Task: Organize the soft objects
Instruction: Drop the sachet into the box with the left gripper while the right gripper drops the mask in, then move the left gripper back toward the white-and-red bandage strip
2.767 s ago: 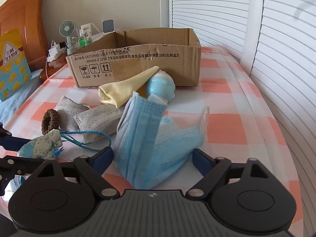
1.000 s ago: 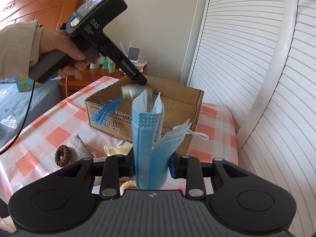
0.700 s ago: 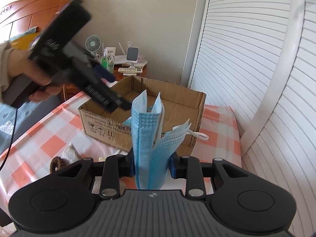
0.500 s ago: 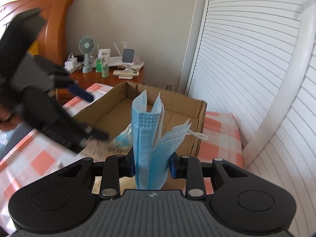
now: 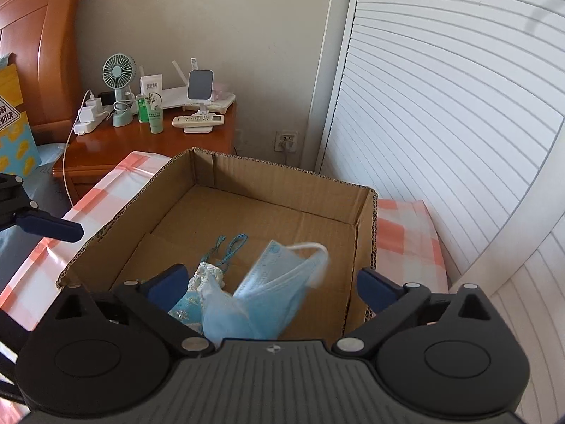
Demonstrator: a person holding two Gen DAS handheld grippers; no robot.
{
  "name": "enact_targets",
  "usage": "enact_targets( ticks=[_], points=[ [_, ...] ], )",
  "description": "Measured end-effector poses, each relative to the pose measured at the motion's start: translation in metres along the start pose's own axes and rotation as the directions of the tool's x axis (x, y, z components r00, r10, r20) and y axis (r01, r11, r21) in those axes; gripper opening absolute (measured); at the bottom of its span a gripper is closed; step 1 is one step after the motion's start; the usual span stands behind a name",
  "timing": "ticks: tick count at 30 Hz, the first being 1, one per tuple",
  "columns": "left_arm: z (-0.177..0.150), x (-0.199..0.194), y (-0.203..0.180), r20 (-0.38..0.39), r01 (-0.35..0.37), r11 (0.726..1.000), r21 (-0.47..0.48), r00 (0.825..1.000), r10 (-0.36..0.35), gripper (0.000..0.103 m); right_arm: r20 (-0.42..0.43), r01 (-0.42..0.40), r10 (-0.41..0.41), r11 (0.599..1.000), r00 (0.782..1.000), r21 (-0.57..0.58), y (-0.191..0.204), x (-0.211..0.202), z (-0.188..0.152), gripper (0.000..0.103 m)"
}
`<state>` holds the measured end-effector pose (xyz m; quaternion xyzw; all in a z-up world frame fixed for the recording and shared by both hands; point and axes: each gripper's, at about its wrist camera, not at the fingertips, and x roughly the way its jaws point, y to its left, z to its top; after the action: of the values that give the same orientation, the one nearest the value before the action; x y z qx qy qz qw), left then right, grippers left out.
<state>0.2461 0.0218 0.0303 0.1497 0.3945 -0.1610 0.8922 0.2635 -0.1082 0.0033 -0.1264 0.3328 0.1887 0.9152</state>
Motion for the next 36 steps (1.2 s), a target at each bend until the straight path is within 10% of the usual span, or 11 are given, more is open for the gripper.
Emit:
enact_targets(
  ticks=[19, 36],
  points=[
    [-0.021, -0.038, -0.026, 0.01, -0.03, 1.0, 0.004, 1.0, 0.03, 0.095, -0.047, 0.037, -0.033, 0.996, 0.998, 0.086, 0.013, -0.067, -0.06, 0.103],
    [-0.103, -0.067, -0.063, 0.042, -0.055, 0.991, -0.12, 0.997, 0.061, 0.096, -0.052, 0.072, -0.064, 0.98, 0.997, 0.184, 0.02, -0.09, -0.142, 0.103]
  ],
)
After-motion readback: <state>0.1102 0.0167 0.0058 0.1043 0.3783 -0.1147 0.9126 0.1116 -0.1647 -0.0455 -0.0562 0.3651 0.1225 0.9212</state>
